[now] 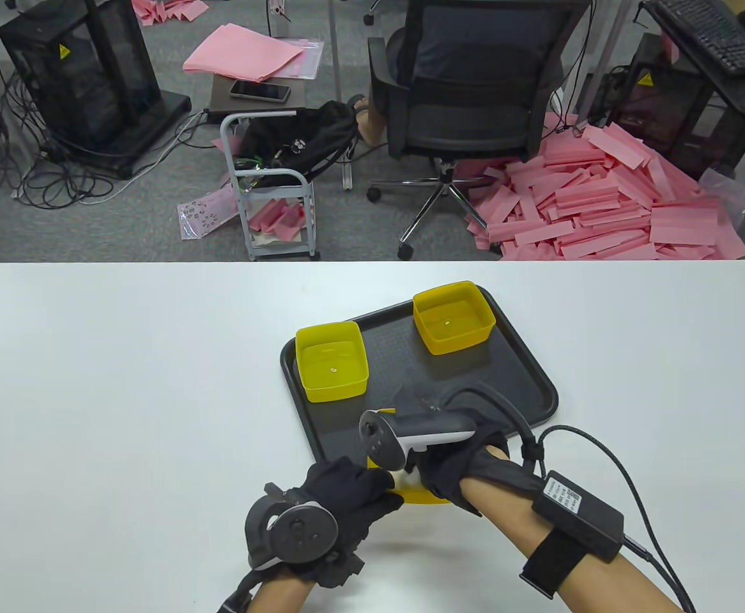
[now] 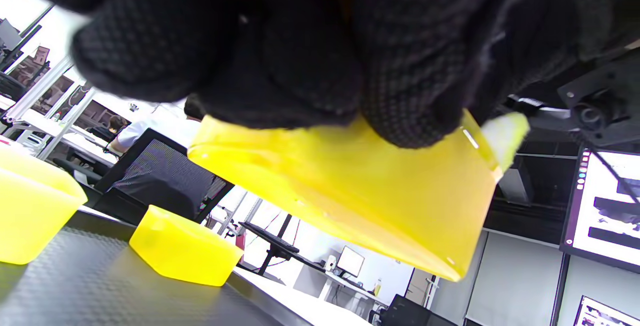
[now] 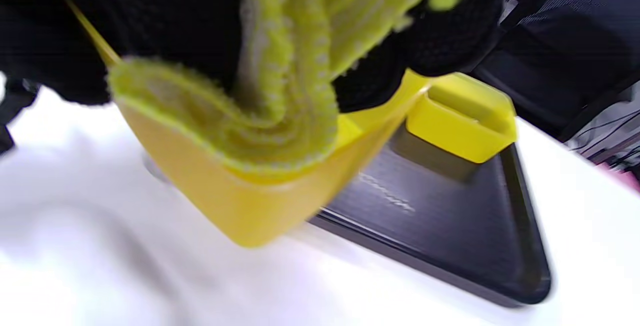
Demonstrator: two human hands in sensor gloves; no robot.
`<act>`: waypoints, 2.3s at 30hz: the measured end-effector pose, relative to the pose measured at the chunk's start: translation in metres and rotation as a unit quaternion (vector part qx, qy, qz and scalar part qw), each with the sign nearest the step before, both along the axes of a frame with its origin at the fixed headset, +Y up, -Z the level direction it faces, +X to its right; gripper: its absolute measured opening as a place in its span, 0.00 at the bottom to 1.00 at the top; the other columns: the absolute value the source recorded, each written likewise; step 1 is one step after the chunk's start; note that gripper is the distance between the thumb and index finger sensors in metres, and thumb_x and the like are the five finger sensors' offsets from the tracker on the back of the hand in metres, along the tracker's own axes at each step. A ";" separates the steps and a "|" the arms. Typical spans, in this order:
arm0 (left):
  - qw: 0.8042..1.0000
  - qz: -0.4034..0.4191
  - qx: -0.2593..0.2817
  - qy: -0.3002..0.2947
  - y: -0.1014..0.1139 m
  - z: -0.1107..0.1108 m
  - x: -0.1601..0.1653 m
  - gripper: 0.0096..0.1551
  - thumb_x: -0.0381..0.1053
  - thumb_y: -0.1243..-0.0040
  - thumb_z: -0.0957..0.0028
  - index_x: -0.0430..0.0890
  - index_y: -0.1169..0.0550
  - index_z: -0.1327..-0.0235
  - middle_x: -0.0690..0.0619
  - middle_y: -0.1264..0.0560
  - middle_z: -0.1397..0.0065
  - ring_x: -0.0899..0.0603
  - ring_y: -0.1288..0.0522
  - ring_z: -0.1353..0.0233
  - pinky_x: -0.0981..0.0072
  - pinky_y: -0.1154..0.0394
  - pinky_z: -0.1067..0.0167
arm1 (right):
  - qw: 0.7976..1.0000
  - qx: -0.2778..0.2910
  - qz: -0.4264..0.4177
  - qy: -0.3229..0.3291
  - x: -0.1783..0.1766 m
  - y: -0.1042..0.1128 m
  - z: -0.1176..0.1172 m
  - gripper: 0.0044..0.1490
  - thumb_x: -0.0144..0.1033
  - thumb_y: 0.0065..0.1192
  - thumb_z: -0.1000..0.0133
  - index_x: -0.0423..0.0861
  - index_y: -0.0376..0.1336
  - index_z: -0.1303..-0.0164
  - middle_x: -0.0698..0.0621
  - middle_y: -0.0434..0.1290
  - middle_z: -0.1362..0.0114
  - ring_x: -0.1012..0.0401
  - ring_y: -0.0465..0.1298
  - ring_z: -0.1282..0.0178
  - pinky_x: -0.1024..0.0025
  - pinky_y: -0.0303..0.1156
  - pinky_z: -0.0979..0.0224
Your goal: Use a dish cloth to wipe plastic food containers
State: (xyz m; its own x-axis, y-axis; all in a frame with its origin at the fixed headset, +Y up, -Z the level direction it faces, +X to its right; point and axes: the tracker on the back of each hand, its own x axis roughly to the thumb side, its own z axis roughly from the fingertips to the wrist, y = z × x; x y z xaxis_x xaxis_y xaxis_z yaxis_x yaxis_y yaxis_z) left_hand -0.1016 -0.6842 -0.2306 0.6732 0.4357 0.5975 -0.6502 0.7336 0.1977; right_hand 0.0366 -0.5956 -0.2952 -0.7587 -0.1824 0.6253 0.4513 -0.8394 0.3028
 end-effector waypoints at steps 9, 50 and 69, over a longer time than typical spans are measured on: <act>1.000 0.015 0.016 0.004 0.007 0.005 -0.001 0.23 0.63 0.27 0.61 0.48 0.09 0.63 0.53 0.12 0.73 0.42 0.15 0.64 0.51 0.19 0.62 | 0.996 0.062 -0.067 -0.008 -0.014 0.012 -0.008 0.30 0.49 0.71 0.47 0.54 0.66 0.35 0.54 0.80 0.39 0.57 0.82 0.51 0.52 0.80 0.43; 0.999 -0.016 -0.025 0.037 -0.007 -0.007 -0.005 0.24 0.64 0.23 0.64 0.51 0.12 0.62 0.54 0.13 0.71 0.42 0.16 0.63 0.51 0.20 0.64 | 0.977 -0.010 -0.206 -0.055 0.027 -0.017 -0.019 0.31 0.47 0.66 0.43 0.56 0.64 0.28 0.51 0.79 0.37 0.53 0.81 0.46 0.54 0.79 0.43; 0.995 -0.003 -0.082 0.062 -0.019 -0.024 -0.023 0.22 0.63 0.22 0.63 0.53 0.11 0.61 0.54 0.13 0.70 0.41 0.16 0.61 0.51 0.21 0.63 | 0.887 0.055 -0.425 -0.173 0.137 -0.011 -0.033 0.30 0.49 0.64 0.42 0.55 0.63 0.29 0.50 0.74 0.29 0.49 0.77 0.37 0.48 0.76 0.35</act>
State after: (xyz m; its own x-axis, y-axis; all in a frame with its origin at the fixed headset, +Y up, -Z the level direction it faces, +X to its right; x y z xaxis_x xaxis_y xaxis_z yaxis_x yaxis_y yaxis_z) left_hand -0.1242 -0.7032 -0.2543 0.7399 0.5166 0.4308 -0.6239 0.7664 0.1525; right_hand 0.1734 -0.6066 -0.3285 -0.7938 0.5024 0.3427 -0.4631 -0.8646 0.1948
